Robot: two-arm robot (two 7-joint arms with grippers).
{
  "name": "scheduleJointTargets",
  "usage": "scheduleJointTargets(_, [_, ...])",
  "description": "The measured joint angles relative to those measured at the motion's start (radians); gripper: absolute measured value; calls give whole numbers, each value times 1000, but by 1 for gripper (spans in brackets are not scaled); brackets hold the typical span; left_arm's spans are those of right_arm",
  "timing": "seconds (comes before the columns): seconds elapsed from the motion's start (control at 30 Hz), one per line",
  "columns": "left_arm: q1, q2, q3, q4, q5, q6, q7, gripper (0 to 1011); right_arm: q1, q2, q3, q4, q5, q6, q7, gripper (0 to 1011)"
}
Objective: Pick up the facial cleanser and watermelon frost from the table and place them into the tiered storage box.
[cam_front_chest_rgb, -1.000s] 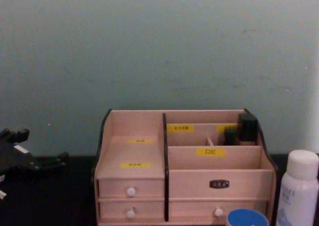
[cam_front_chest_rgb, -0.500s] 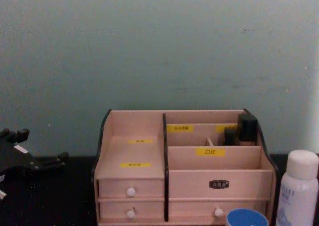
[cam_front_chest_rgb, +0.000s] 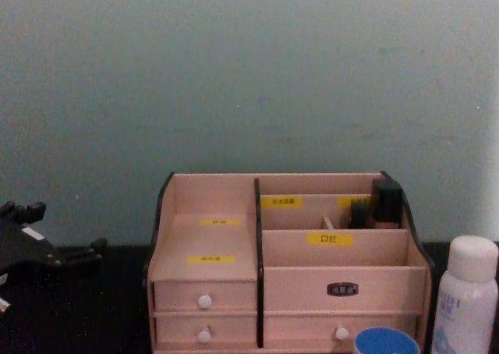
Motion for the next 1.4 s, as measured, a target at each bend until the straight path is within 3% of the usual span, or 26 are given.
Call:
scheduleJointTargets(0.4, [0, 0, 0, 0, 0, 0, 0, 1001, 49, -67, -12, 44, 17, 8, 85, 1002])
scheduleJointTargets(0.87, [0, 0, 0, 0, 0, 0, 0, 1001, 109, -138, -19, 106, -18, 8, 131, 1003])
scheduleJointTargets(1.4, [0, 0, 0, 0, 0, 0, 0, 1001, 153, -179, -30, 152, -50, 6, 165, 1003])
